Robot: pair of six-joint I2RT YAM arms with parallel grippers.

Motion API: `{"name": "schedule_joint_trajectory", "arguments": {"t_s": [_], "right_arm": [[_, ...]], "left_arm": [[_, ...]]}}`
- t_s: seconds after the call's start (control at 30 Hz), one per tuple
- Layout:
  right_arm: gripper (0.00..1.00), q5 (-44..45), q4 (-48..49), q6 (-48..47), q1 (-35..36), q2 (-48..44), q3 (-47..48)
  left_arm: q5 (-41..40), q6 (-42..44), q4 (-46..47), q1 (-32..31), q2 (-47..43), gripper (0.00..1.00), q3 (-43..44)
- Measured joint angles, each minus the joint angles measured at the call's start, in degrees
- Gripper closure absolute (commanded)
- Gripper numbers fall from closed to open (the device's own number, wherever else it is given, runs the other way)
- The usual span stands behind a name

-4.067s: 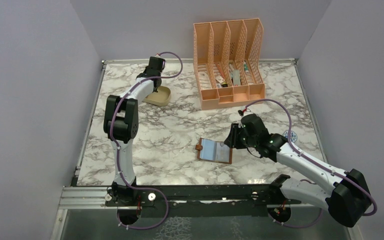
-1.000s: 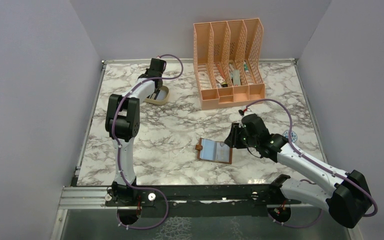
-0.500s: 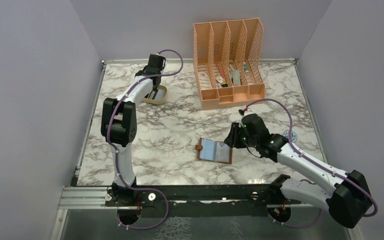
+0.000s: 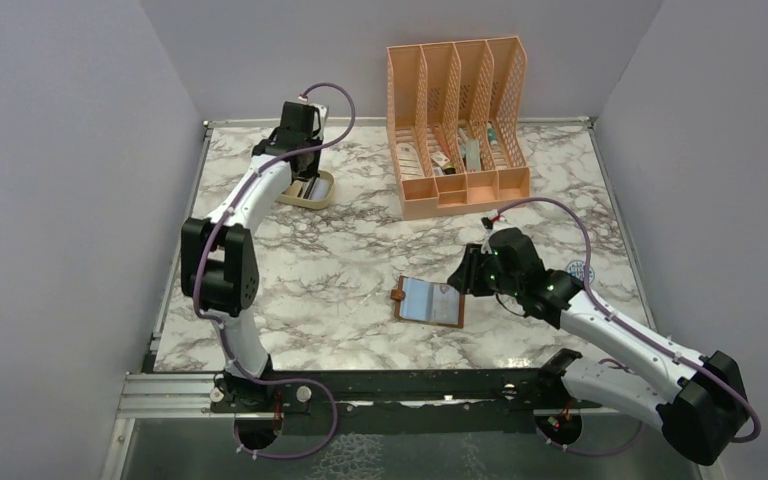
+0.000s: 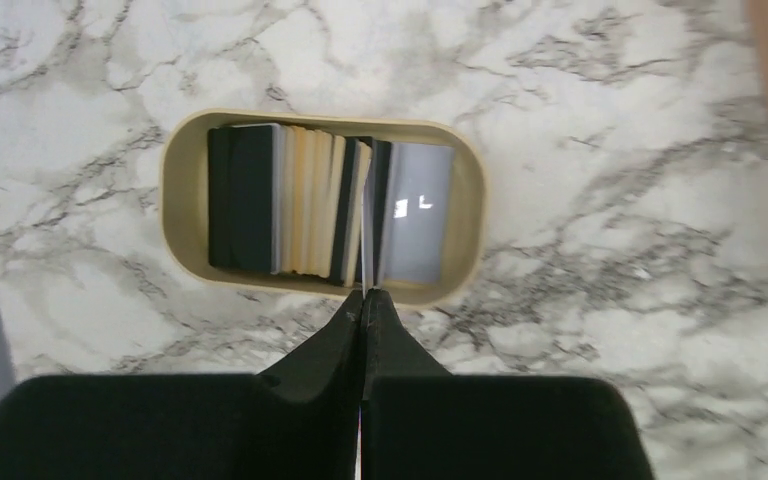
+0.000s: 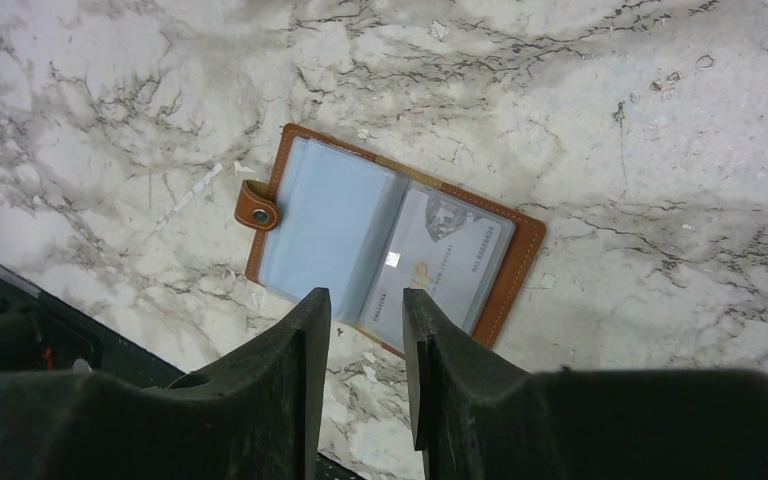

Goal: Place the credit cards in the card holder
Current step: Pick up the credit card from the storage box.

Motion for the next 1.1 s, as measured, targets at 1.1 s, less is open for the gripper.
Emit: {"name": "schedule_joint_trajectory", "arguments": {"t_s": [1.1], "right_arm": [[0.64, -13.3, 19.5, 18.7, 0.0, -9.7, -5.7]], "left_arm": [[63.9, -53.0, 44.5, -7.8, -32.7, 1.00, -48.6]]}}
